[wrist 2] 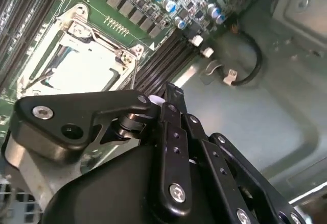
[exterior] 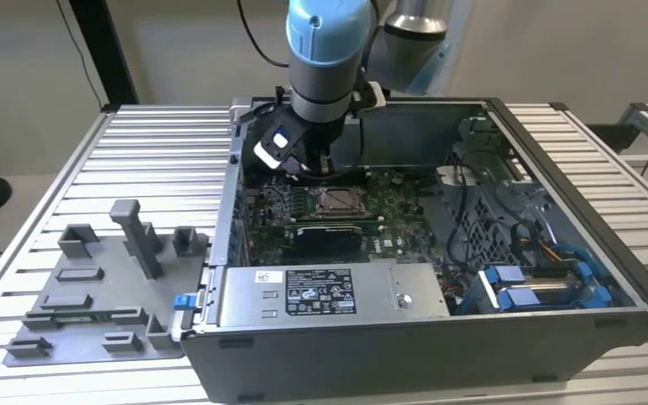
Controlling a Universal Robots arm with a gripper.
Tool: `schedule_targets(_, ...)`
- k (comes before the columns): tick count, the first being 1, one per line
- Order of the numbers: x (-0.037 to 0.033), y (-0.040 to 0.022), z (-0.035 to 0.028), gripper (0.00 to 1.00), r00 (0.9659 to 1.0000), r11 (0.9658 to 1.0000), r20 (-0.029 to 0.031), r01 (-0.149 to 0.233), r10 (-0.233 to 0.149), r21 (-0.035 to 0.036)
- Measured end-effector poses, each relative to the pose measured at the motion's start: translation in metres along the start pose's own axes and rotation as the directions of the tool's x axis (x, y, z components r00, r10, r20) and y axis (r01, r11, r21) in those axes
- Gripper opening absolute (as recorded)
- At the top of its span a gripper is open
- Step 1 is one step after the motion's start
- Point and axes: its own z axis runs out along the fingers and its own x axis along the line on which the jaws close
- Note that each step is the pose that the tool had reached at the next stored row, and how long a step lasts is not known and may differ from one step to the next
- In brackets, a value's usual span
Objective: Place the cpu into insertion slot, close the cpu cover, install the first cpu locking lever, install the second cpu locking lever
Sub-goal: 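Install the first cpu locking lever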
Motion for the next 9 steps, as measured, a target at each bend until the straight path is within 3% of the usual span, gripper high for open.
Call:
schedule_targets(2, 0.0000, 0.0000, 0.0000, 0.00, 0.9994, 0.9994, -0.0027, 0.034, -0.034, 0.0122)
schedule_targets(5, 0.0000, 0.0000, 0.0000, 0.00, 0.9961, 0.9957, -0.0063, 0.088, -0.088, 0.0262)
schedule_targets(9, 0.0000, 0.0000, 0.0000, 0.00, 0.9871, 0.9862, -0.0117, 0.160, -0.160, 0.0420)
